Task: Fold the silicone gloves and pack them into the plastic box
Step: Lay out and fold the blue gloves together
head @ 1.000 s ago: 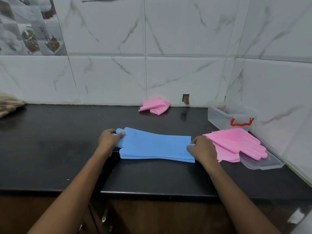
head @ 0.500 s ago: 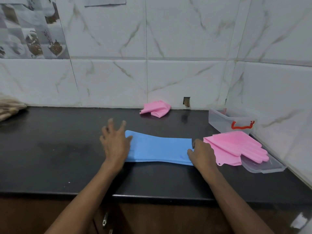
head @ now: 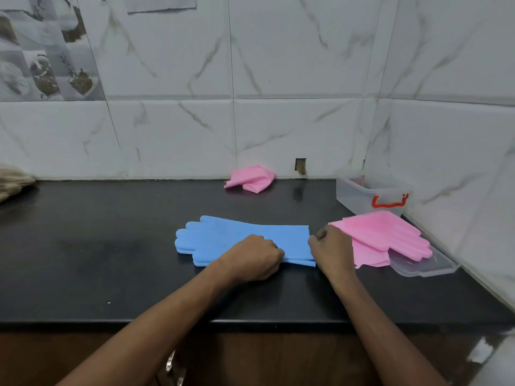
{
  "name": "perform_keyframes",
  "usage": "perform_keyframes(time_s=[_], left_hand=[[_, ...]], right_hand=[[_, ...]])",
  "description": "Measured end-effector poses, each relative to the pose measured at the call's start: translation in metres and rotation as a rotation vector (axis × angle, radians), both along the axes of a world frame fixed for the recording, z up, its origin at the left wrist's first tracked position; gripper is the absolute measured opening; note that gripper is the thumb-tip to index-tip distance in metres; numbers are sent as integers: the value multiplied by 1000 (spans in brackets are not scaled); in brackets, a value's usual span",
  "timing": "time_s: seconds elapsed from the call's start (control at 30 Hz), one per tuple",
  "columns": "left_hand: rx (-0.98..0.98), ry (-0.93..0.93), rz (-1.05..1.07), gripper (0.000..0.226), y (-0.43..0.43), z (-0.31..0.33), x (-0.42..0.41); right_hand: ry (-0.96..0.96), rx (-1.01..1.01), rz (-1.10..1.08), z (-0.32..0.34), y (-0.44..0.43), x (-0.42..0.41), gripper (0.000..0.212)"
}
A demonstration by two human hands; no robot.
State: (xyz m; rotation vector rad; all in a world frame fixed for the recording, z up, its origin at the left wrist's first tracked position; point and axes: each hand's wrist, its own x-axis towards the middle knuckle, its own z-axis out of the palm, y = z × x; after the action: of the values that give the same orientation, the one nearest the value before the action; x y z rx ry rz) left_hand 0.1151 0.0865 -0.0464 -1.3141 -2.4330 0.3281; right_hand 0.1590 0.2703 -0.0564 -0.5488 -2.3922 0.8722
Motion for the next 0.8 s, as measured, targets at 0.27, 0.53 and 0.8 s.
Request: perform_keyframes(time_s=[0.27, 0.53, 0.8], left_hand=[[407, -93, 270, 13, 8, -6, 9], [318, 37, 47, 26, 23, -20, 14], [139, -511, 227, 81, 29, -24, 13]], right_hand=[[-49, -877, 99, 10, -18, 14, 67], [-160, -709, 112, 26, 6, -26, 36], [-254, -351, 76, 36, 24, -15, 27]])
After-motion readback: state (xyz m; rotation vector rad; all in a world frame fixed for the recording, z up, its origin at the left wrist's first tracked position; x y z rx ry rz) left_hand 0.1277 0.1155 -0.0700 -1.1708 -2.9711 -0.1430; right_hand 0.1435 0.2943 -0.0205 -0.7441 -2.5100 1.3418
